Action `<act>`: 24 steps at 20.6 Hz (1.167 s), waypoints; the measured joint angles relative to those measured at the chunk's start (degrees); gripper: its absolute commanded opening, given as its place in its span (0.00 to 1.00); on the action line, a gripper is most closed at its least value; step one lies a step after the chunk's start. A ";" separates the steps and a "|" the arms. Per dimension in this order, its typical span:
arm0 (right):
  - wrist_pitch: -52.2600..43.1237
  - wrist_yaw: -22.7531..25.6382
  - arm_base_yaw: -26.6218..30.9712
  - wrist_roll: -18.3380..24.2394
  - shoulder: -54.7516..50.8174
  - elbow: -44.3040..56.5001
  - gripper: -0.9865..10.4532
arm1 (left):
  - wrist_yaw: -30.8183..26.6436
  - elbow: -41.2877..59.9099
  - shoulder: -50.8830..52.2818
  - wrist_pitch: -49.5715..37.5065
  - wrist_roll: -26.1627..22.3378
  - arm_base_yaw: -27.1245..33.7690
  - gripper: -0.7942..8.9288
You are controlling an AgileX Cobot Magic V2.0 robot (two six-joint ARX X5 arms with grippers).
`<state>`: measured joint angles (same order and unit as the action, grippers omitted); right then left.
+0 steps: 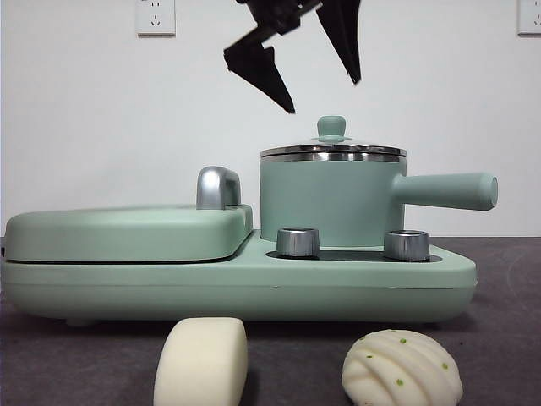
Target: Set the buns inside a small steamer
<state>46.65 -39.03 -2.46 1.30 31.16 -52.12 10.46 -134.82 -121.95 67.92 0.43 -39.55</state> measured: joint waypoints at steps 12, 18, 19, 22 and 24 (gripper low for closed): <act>0.28 0.00 0.00 0.00 0.00 0.00 0.54 | -2.64 -0.02 -2.86 -0.37 -4.96 -1.31 0.42; 0.37 0.00 -0.02 0.00 0.00 0.00 0.54 | -3.08 -0.02 -4.42 -1.70 -5.40 -1.36 0.26; 0.39 -0.02 0.00 0.00 0.00 0.00 0.54 | -3.08 -0.04 -4.42 -1.95 -5.64 -1.29 0.26; 0.44 0.00 0.00 0.00 0.00 0.00 0.54 | -2.86 -0.33 -4.42 -1.90 -5.55 -1.49 0.26; 0.44 -0.02 0.00 0.00 0.00 0.00 0.54 | -2.84 -0.39 -4.42 -1.75 -5.55 -1.46 0.26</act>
<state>47.09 -39.05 -2.46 1.30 31.16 -52.12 7.62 -135.22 -126.37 66.17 -5.13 -41.01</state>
